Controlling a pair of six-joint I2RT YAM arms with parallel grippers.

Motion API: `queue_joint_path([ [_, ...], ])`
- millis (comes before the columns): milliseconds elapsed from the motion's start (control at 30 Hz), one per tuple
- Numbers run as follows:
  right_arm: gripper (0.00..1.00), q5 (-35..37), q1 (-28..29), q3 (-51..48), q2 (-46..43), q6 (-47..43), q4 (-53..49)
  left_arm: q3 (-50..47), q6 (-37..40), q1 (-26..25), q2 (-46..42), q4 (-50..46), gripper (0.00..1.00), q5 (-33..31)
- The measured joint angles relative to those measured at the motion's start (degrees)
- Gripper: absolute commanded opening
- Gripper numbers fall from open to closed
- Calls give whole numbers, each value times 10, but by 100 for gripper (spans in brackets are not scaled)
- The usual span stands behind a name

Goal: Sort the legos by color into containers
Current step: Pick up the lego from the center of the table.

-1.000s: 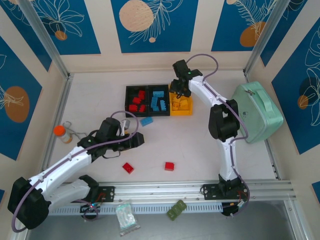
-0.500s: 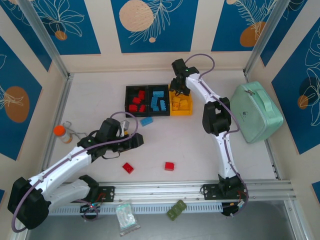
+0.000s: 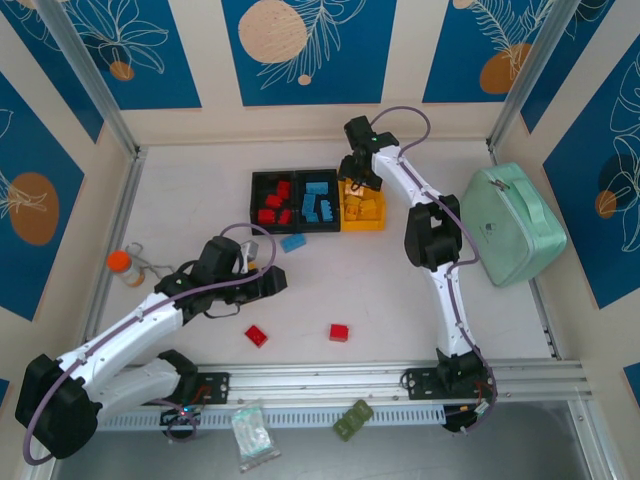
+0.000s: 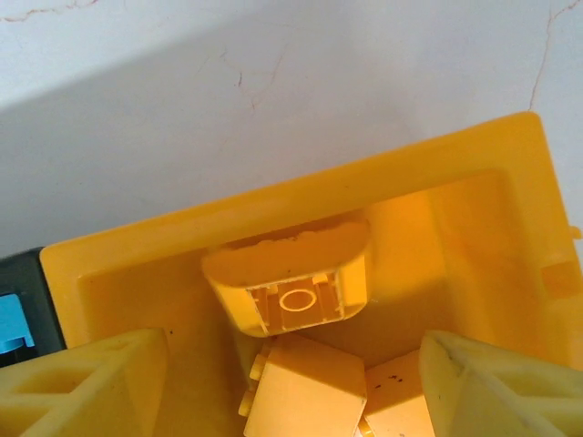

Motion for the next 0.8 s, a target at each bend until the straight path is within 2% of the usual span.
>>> queue_joint_path([
  [167, 72, 0, 5, -2, -2, 0, 2, 0, 0, 0, -12, -14, 80, -12],
  [300, 71, 0, 17, -60, -50, -3, 23, 0, 0, 0, -37, -42, 79, -37],
  [567, 71, -2, 73, -239, -252, -18, 99, 5, 0, 0, -41, -119, 78, -106],
  [800, 71, -36, 127, -468, -439, -31, 185, 27, 4, 2, 5, -155, 78, -156],
])
